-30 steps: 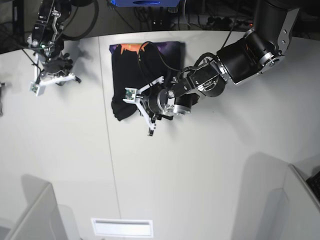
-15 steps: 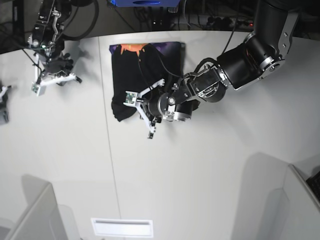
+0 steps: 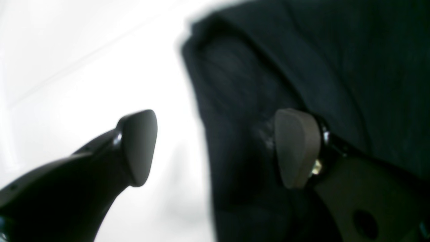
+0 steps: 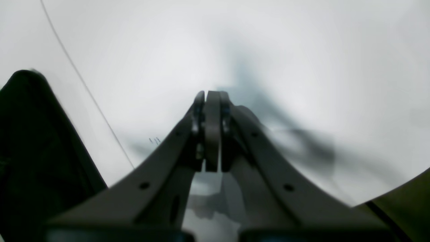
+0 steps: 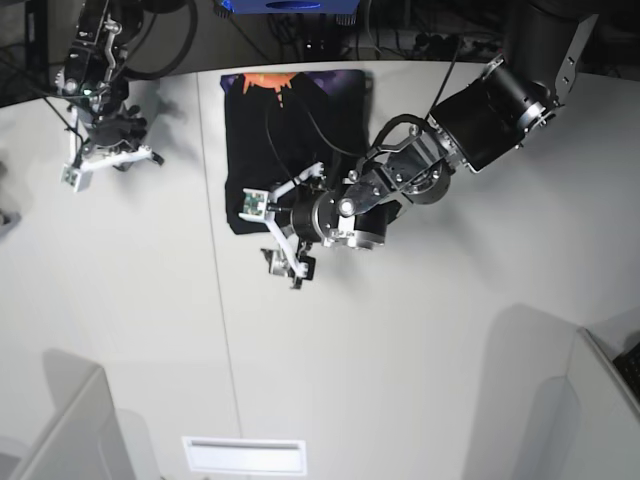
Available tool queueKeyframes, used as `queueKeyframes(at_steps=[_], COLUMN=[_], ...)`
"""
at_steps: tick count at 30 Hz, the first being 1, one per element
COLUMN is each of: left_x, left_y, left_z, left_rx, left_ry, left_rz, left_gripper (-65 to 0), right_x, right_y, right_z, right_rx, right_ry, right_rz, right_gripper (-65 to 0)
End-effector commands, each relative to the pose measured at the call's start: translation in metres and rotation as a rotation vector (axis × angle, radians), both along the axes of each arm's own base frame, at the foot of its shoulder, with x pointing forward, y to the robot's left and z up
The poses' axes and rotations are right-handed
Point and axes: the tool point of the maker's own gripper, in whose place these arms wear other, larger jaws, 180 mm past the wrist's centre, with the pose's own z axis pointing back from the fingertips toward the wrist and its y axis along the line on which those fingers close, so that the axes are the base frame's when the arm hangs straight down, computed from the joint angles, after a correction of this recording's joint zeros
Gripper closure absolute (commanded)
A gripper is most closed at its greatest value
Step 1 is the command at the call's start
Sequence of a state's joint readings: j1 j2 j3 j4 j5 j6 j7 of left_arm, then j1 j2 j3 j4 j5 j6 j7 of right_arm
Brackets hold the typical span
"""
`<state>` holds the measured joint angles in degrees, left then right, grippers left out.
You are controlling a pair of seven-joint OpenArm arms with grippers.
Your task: Fold the T-shirt properly
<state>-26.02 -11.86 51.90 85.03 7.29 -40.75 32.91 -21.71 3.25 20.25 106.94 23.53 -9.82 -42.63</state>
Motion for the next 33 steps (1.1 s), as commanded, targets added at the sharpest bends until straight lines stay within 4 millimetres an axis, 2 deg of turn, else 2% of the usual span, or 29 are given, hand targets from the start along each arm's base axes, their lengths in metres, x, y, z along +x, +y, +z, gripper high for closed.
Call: queueKeyframes(at_steps=[1, 4, 8, 11, 12, 15, 19, 22, 26, 29, 33], left_x=[0.02, 0.032, 0.048, 0.051, 0.05, 0.042, 0.028, 0.013, -0.009, -0.028, -0.062], left_y=[-0.005, 0.014, 0.052, 0.082, 0.095, 0.127, 0.172, 0.193, 0.206, 0.211, 0.219], left_z=[0.035, 0.06, 0.087, 0.112, 0.122, 0.137, 0.115, 0.095, 0.075, 0.071, 0.075], left_rx=[-0.083, -0.196, -0.295, -0.352, -0.367, -0.405, -0.379, -0.35, -0.354, -0.442, -0.577], left_ry=[-0.07, -0.088, -0.135, -0.198, -0.227, -0.274, -0.236, -0.193, -0.124, -0.095, -0.1], left_rz=[0.036, 0.164, 0.322, 0.411, 0.441, 0.533, 0.673, 0.743, 0.787, 0.766, 0.751], left_gripper=[-52.7, -52.5, -52.3, -51.8, -49.5, -34.4, 0.0, 0.0, 0.0, 0.0, 0.0], right_x=[0.007, 0.004, 0.0, -0.001, -0.001, -0.005, -0.019, -0.033, -0.054, -0.074, -0.104], right_y=[-0.005, -0.01, -0.013, -0.003, 0.0, 0.006, 0.003, -0.004, -0.009, -0.011, 0.007], right_z=[0.011, 0.011, 0.01, 0.014, 0.018, 0.025, 0.031, 0.029, 0.023, 0.018, 0.01], right_rx=[-0.027, -0.047, -0.054, -0.061, -0.065, -0.078, -0.119, -0.151, -0.173, -0.179, -0.141], right_ry=[-0.04, -0.029, -0.019, -0.035, -0.046, -0.066, -0.098, -0.081, -0.043, -0.012, 0.041], right_rz=[0.006, 0.016, 0.023, 0.107, 0.133, 0.176, 0.186, 0.197, 0.216, 0.227, 0.364], right_gripper=[0.0, 0.0, 0.0, 0.0, 0.0, 0.0, 0.0, 0.0, 0.0, 0.0, 0.0])
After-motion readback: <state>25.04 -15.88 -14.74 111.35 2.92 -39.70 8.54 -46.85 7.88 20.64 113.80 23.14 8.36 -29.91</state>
